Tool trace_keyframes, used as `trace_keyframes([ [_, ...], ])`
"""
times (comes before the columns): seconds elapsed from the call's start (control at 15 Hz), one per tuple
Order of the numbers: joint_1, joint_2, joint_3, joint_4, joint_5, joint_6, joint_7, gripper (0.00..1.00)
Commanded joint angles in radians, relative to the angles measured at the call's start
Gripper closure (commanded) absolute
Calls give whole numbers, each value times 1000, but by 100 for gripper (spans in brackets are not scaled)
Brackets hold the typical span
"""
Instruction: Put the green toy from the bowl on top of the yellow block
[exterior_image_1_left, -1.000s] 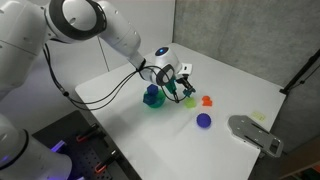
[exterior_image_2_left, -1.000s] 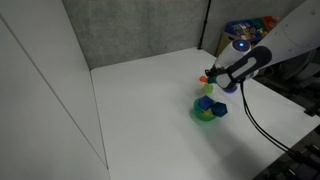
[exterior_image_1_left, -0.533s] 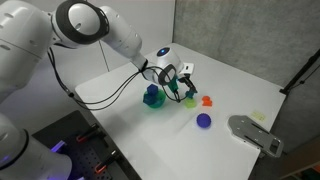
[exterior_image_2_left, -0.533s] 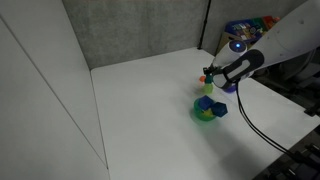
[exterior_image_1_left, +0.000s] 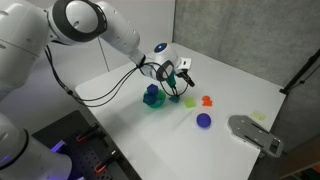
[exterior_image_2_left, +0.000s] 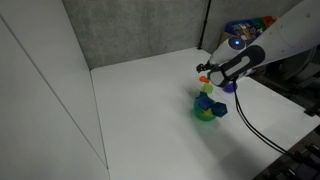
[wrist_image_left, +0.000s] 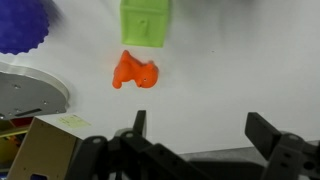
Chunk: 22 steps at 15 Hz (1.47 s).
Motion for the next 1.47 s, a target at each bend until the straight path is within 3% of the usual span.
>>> trace_keyframes([
  [0.0,-33,-113,89,-82,-10,-26,-75,0],
  [0.4,-100,-272,226,-198,-39,-112,-181,0],
  [1.0,-126,-579,280,-417,-172,-335,-232,0],
  [1.4,-181,-816,371,-538,-213,-558,-289,0],
])
